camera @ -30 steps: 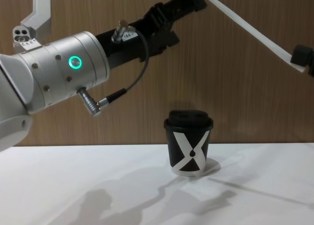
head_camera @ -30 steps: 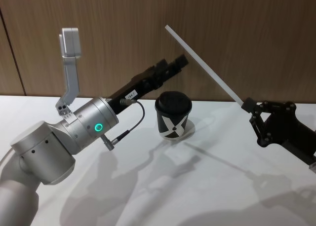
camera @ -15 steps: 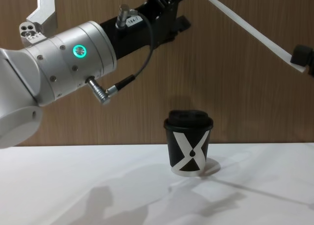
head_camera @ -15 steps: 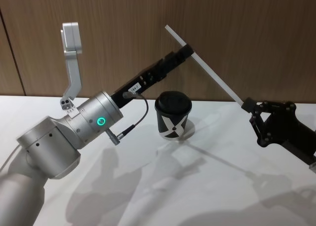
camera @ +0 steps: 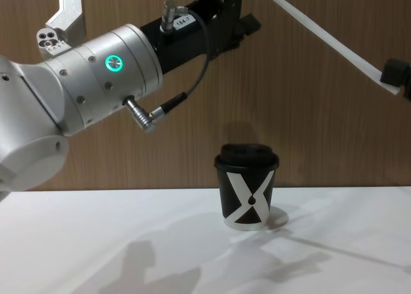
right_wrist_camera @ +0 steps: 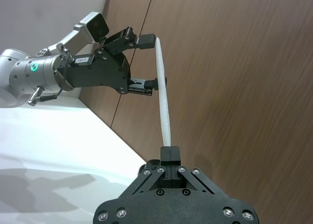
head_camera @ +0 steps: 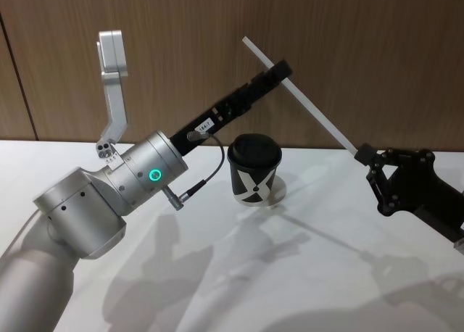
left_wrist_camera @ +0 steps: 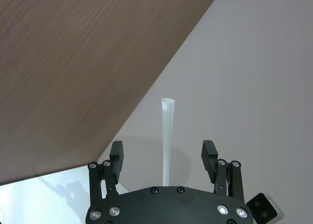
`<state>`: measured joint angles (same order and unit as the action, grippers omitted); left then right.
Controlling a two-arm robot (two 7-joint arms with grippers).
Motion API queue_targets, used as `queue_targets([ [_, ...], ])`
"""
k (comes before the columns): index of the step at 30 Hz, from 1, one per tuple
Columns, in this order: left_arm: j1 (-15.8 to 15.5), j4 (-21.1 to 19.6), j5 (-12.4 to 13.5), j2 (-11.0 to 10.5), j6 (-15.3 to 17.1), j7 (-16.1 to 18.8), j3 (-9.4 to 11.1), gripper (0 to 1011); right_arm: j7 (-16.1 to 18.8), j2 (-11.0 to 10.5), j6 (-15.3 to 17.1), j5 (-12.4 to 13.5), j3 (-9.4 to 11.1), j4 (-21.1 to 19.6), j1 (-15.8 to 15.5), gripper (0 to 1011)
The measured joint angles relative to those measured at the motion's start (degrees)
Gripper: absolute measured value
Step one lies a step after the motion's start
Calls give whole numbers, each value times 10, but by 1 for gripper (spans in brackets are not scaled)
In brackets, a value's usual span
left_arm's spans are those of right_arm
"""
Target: Pick up the straw with one hand, pass it to the other hand, and insert it into the cup.
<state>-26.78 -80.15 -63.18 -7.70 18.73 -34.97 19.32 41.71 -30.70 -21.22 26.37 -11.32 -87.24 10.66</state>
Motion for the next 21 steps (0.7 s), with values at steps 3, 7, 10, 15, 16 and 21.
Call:
queue_targets([
  [3,-3,4,-2,1,-2,-1,2,1002,0,0,0,0,0,0,0,0],
  [7,-5,7,-3,2,-3,-3,4,992,0,0,0,0,0,0,0,0],
  [10,-6,9,-4,2,-5,-3,5,926,0,0,0,0,0,0,0,0],
  [15,-7,11,-5,3,-6,-4,6,815,0,0,0,0,0,0,0,0],
  [16,-8,11,-5,3,-6,-4,6,756,0,0,0,0,0,0,0,0],
  [21,-8,13,-6,3,-7,-5,7,621,0,0,0,0,0,0,0,0],
])
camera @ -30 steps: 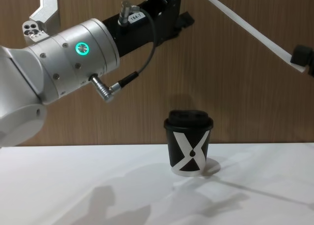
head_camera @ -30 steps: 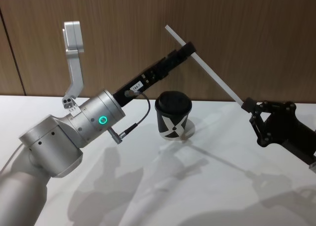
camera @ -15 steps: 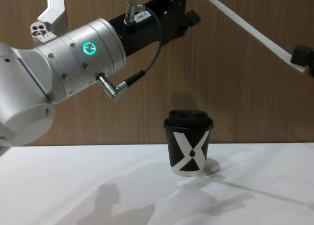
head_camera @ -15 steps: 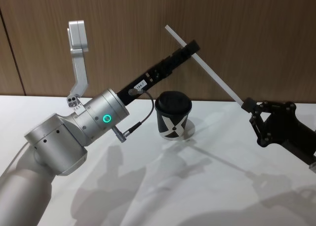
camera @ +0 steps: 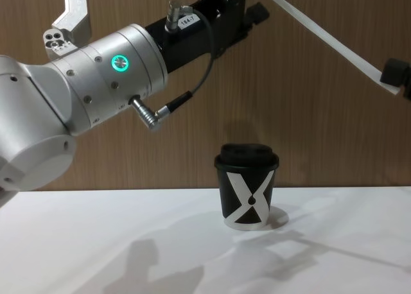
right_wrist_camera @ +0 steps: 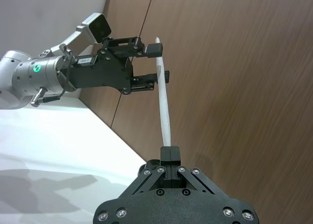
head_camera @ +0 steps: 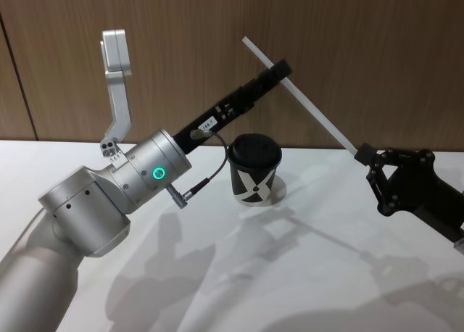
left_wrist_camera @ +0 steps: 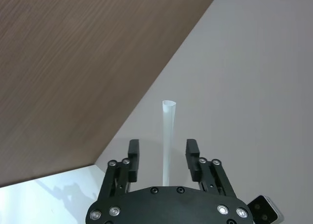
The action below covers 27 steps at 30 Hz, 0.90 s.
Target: Pick up the straw with one hand, pass it to the other hand, and insert it into the cup.
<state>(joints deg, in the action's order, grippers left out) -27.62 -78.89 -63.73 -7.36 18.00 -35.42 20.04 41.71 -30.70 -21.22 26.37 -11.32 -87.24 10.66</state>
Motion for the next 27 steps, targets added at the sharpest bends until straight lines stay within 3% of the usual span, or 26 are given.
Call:
queue_targets([
  [14,-1,2,-1,1,-1,-1,1,178,0,0,0,0,0,0,0,0],
  [15,-1,2,-1,1,-1,-1,1,112,0,0,0,0,0,0,0,0],
  [18,-1,2,-1,1,-1,-1,1,49,0,0,0,0,0,0,0,0],
  [27,-2,3,-1,1,-1,-1,1,0,0,0,0,0,0,0,0,17],
])
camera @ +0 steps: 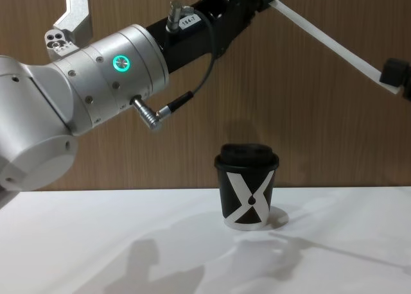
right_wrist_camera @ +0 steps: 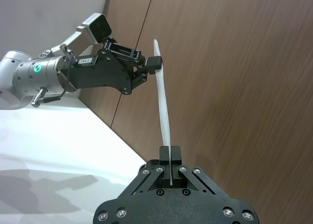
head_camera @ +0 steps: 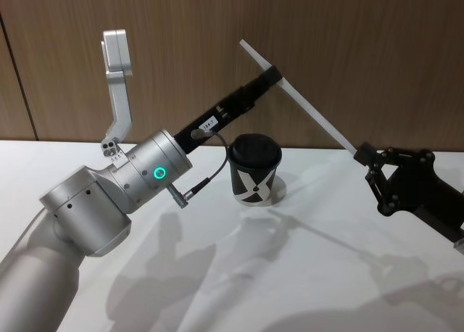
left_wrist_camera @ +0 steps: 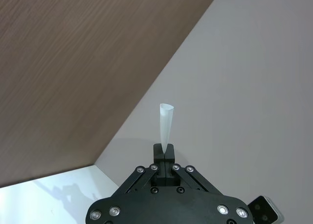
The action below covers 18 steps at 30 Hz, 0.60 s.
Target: Pick up the straw with one hand, pass it to the other hand, and insert it into the cup.
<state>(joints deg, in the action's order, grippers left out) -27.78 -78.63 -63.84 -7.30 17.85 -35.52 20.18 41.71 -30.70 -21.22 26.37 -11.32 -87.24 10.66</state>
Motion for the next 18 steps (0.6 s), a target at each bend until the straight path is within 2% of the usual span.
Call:
queue_targets([
  [7,0,0,0,0,0,0,0,0,0,0,0,0,0,0,0,172],
  [12,0,0,0,0,-1,1,0,0,0,0,0,0,0,0,0,313],
  [16,0,-3,2,-2,-2,3,1,0,0,0,0,0,0,0,0,482],
  [18,0,-6,6,-5,-5,7,2,0,0,0,0,0,0,0,0,523],
])
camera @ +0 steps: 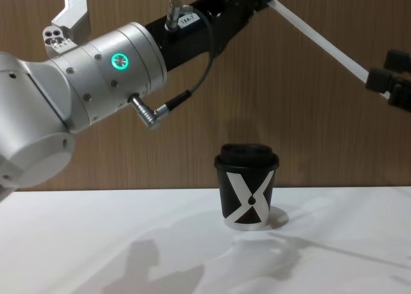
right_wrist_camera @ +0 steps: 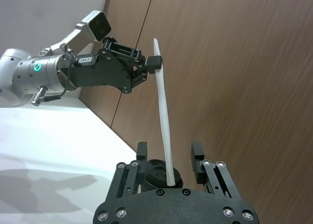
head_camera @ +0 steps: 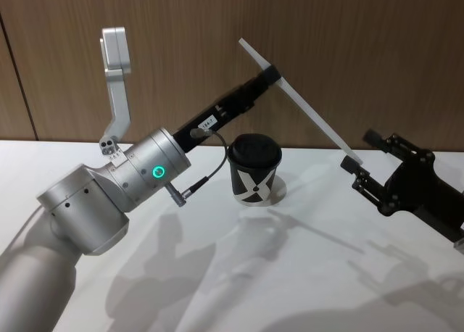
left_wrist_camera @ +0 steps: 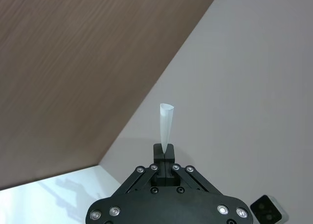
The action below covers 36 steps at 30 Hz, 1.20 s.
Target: Pick up the straw with one hand, pass it to the other hand, and insert it into the cup.
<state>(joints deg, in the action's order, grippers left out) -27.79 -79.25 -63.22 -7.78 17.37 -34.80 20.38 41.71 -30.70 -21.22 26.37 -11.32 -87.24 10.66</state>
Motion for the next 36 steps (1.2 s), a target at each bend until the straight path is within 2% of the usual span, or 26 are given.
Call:
queue_targets([
  [7,-1,-18,25,-15,-11,17,6,0,0,0,0,0,0,0,0,759],
  [8,-1,-22,30,-19,-13,21,8,0,0,0,0,0,0,0,0,759],
  [13,-4,-38,54,-33,-21,35,14,0,0,0,0,0,0,0,0,916],
  [17,-7,-51,73,-45,-26,45,21,0,0,0,0,0,0,0,0,992],
  [30,-25,-92,147,-89,-31,89,48,0,0,0,0,0,0,0,0,1001],
  [36,-34,-107,190,-108,-32,116,62,0,0,0,0,0,0,0,0,1001],
])
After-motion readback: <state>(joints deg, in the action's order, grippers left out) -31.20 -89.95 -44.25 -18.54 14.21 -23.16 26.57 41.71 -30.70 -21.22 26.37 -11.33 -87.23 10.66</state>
